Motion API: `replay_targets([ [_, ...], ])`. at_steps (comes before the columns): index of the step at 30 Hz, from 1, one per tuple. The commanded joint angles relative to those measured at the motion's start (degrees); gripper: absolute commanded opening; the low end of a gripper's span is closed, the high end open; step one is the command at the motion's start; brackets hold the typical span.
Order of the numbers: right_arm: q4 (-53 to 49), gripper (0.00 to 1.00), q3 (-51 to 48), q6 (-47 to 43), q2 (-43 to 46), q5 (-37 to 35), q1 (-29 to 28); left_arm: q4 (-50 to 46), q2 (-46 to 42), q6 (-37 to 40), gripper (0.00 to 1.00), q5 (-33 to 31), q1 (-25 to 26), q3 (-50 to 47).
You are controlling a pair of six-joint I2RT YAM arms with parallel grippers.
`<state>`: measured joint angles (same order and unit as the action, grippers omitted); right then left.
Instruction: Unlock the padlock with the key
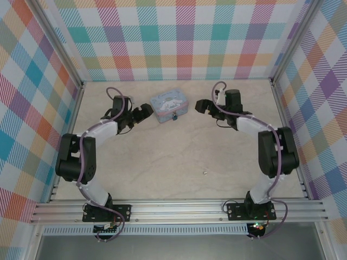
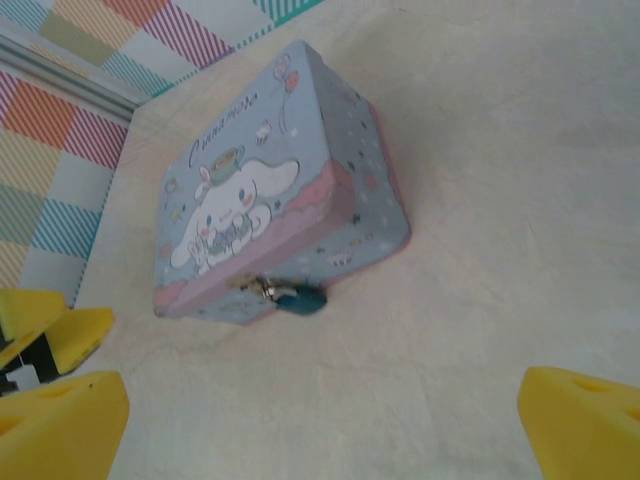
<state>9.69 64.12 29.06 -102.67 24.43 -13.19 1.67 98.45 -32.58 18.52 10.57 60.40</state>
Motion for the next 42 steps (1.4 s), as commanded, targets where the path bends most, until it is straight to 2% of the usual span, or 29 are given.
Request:
replay_targets([
  [1, 2.6, 1.0, 6.2, 1.8, -5.7, 2.6, -0.7, 2.0, 2.9, -1.5, 0.95, 0.8, 0.7, 3.1],
  [10, 0.4, 1.0, 21.3, 2.2, -18.8, 3.2, -2.0, 3.0, 11.2, -3.4, 0.9, 1.6, 2.3, 10.2],
  [24, -6.4, 1.0, 37.1, 0.9, -30.3, 5.7, -5.7, 1.3, 18.7, -4.2, 0.86, 2.1, 4.6, 19.0],
  [30, -3.6, 0.95, 32.0, 1.6, -26.9, 9.7, -7.0, 0.4, 19.4, -3.1, 0.84, 2.8, 5.6, 20.7],
  [42, 10.3, 0.92, 7.6, 5.7, -11.9, 11.9, -10.1, 2.0, 14.4, -2.6, 0.83, 3.4, 8.6, 14.7],
])
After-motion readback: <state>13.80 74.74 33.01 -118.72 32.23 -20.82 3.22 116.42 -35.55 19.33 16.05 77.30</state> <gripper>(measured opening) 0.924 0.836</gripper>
